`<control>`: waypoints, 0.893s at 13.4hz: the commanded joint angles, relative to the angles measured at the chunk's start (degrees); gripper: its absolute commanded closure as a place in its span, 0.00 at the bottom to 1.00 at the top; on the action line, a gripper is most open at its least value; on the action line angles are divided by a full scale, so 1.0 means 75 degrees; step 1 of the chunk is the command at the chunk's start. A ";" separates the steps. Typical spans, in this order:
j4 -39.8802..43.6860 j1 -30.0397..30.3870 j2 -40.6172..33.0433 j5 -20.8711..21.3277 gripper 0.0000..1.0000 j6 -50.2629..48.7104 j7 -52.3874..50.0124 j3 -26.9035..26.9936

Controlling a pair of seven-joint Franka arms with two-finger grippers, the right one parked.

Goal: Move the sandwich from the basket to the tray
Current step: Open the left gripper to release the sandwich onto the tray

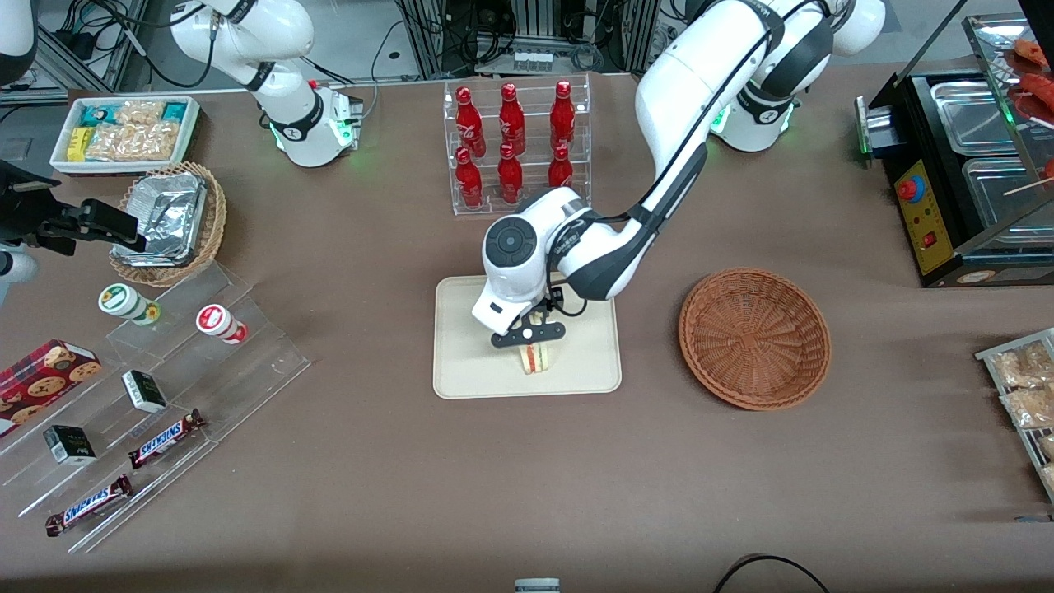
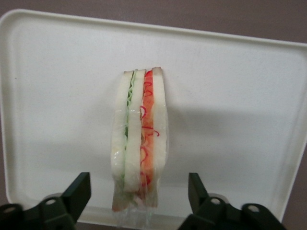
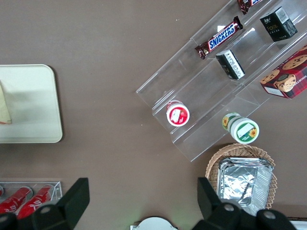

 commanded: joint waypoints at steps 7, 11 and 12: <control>-0.0450 0.1350 -0.2025 -0.0582 0.00 -0.2333 0.1784 0.0058; -0.1409 0.2451 -0.2844 -0.0628 0.00 -0.2334 0.3210 0.0023; -0.1725 0.2674 -0.3125 -0.0629 0.00 -0.2334 0.3574 0.0023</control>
